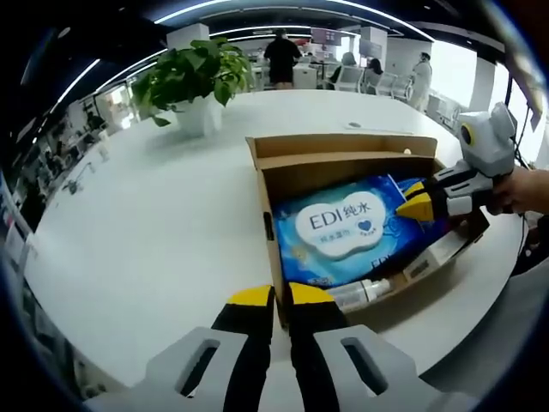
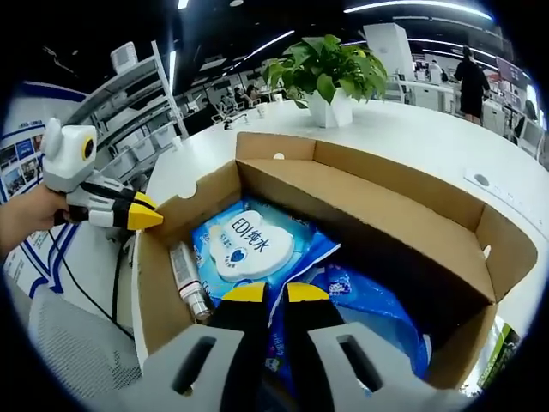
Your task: Operate the shoe box by opening the lid, removing the specified soft item, and placing it in the target area until the item is outside and the box remains undamaged.
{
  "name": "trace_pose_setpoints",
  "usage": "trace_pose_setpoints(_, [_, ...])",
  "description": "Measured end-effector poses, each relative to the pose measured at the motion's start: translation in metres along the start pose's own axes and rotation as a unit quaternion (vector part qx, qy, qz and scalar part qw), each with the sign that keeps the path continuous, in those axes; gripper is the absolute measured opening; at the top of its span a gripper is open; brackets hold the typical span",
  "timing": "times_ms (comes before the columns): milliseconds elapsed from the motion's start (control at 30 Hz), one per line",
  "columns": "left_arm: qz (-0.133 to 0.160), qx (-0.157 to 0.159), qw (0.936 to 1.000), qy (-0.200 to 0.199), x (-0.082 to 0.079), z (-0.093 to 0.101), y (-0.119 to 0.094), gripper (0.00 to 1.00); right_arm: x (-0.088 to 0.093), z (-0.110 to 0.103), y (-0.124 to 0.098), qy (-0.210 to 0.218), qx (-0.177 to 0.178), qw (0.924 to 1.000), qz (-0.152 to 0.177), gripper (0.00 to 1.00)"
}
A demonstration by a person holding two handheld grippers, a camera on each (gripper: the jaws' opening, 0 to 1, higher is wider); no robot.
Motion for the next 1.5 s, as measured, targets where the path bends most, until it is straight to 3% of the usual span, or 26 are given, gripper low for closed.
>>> trace_pose_setpoints(367, [-0.003,-0.002,1.0,0.008,0.0,-0.002,0.001,0.03,0.002,-0.001,-0.012,-0.025,0.012,0.9995,-0.013,0.02])
trace_pose_setpoints(867, [-0.005,-0.005,0.9996,0.028,-0.004,0.0,-0.002,0.04,0.001,0.011,-0.036,-0.017,0.025,0.9995,-0.006,0.0])
trace_pose_setpoints(1000, [0.01,-0.004,0.999,0.044,-0.014,0.007,-0.005,0.09,0.002,0.015,-0.042,-0.013,0.03,0.9995,0.0,0.0])
trace_pose_setpoints(1233, [0.005,0.002,0.9958,0.091,-0.026,0.025,-0.005,0.16,0.006,0.02,-0.052,-0.021,0.038,0.999,-0.004,0.0])
trace_pose_setpoints(1367, [0.005,0.02,0.9946,0.101,-0.033,0.039,0.002,0.17,0.01,0.024,-0.057,-0.026,0.042,0.9987,-0.01,0.0])
trace_pose_setpoints(1500, [-0.015,0.044,0.9938,0.101,-0.03,0.052,0.012,0.18,0.012,0.027,-0.059,-0.031,0.046,0.9983,-0.017,0.0])
Point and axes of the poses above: the point that each gripper's makers call its tool centre point, and the gripper's own axes: y roughly forward along the fingers, z roughly to its right, x roughly out of its underside, the point moved 1 cm from there along -y, roughly backward along the fingers, and after that the axes turned 11 degrees about -y, right-handed, at the moved point
